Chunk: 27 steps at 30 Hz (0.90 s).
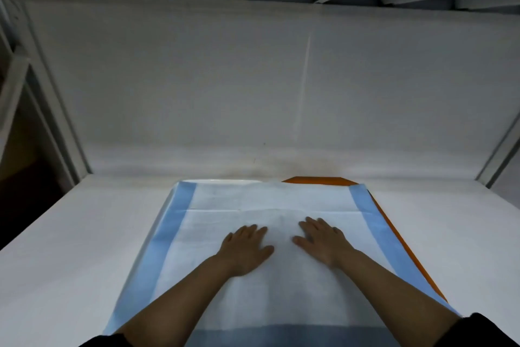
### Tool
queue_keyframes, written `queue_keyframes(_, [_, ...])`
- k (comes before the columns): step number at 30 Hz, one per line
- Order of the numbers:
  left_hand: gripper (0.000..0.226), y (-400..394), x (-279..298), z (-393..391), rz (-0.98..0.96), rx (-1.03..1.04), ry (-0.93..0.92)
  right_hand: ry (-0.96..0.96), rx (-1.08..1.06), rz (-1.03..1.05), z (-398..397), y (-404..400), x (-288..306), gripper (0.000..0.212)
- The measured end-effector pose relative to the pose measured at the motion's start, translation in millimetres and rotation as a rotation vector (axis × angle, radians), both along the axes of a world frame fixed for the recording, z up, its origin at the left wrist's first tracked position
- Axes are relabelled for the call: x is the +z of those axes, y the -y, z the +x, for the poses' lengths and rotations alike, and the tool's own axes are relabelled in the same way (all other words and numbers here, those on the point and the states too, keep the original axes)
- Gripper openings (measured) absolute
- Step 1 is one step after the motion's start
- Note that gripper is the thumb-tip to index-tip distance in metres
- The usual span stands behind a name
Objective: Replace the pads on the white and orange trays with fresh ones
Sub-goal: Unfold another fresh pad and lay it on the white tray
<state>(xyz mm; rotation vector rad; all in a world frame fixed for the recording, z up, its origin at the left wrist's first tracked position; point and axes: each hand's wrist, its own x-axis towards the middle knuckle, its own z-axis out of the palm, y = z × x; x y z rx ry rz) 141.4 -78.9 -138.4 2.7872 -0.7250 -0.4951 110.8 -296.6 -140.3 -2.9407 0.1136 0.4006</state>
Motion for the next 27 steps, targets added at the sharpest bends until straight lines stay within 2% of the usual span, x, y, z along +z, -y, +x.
queue_keyframes(5, [0.065, -7, 12, -45, -0.022, -0.036, -0.039, -0.025, 0.042, 0.052, -41, -16, 15, 0.069])
queue_keyframes(8, [0.067, -11, 17, -68, -0.056, -0.059, -0.050, -0.028, 0.081, 0.127, -68, -33, 25, 0.082])
queue_keyframes(11, [0.071, -19, 20, -90, -0.074, -0.099, -0.079, -0.012, 0.166, 0.181, -94, -53, 28, 0.070])
queue_keyframes(14, [0.079, -30, 22, -110, -0.114, -0.118, -0.085, 0.030, 0.224, 0.229, -116, -66, 28, 0.071])
queue_keyframes(16, [0.088, -40, 23, -119, -0.103, -0.139, -0.068, 0.032, 0.266, 0.222, -126, -73, 26, 0.082])
queue_keyframes(17, [0.094, -48, 22, -124, -0.073, -0.151, -0.047, 0.014, 0.294, 0.204, -132, -77, 24, 0.094])
queue_keyframes(19, [0.105, -63, 17, -130, 0.010, -0.189, 0.043, 0.020, 0.371, 0.116, -139, -83, 20, 0.116])
queue_keyframes(20, [0.107, -69, 14, -127, 0.043, -0.209, 0.101, 0.054, 0.415, 0.060, -138, -84, 17, 0.118])
queue_keyframes(23, [0.110, -91, -1, -131, 0.110, -0.247, 0.232, 0.155, 0.519, -0.056, -145, -93, 5, 0.101])
queue_keyframes(27, [0.108, -110, -15, -132, 0.138, -0.252, 0.332, 0.232, 0.524, -0.149, -149, -101, 7, 0.085])
